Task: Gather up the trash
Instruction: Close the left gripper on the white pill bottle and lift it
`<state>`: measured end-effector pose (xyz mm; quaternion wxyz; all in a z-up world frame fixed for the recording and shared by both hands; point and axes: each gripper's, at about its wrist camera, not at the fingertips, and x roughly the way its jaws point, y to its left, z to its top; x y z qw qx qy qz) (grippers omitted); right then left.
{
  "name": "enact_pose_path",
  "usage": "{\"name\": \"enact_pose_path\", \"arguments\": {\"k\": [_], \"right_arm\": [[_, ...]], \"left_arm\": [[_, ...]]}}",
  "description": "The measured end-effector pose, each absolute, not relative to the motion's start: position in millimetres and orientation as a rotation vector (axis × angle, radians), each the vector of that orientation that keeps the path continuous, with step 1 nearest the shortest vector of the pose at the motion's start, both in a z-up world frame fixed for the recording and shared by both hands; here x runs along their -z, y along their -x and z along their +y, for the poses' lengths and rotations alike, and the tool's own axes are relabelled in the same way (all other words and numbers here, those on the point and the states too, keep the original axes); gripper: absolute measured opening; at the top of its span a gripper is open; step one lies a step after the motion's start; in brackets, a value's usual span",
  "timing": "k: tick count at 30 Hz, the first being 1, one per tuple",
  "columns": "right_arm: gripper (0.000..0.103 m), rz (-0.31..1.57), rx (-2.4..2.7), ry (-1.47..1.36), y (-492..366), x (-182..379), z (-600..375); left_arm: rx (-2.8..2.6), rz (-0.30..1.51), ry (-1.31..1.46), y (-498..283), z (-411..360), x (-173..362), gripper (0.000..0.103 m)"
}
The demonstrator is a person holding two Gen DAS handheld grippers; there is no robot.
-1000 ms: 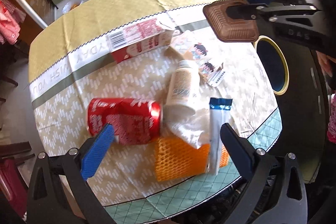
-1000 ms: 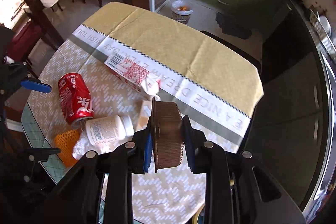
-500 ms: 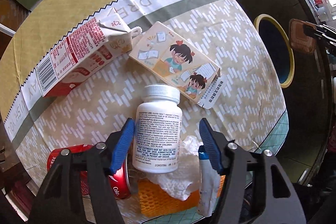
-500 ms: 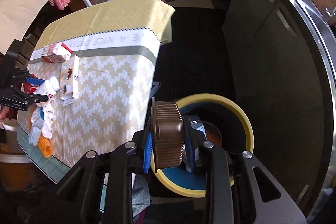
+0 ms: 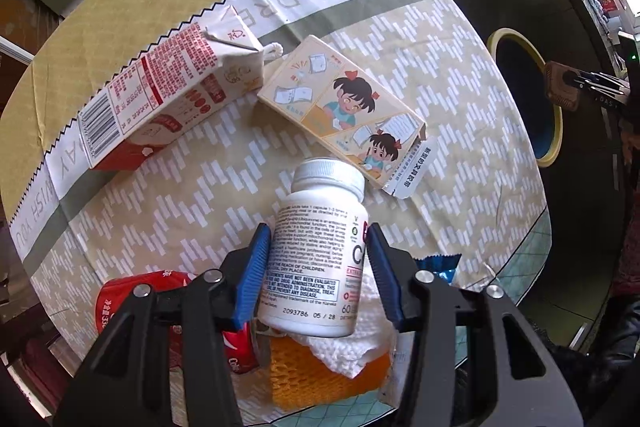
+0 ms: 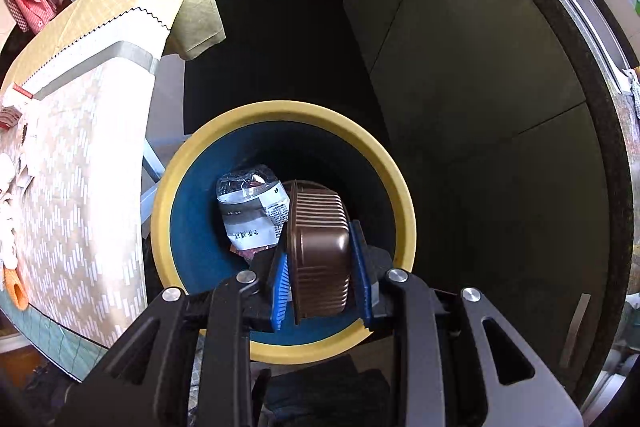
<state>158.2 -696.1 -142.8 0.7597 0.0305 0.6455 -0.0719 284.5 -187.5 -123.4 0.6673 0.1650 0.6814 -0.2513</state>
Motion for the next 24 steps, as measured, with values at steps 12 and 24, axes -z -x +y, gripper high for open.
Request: {"name": "enact_pose_path", "arguments": {"k": [12,24], "right_arm": [[0.048,1.360,0.183,0.019,-138.6,120.9,-684.2],[0.044,1.218,0.276,-0.058,-11.2,68.4,-709.5]], "left_arm": [[0.714,1.413,-0.386,-257.7,-234.6,52.6,0.048],[1.012,1.436,-0.553,-221.3,-472.3,106.5,0.048]]}}
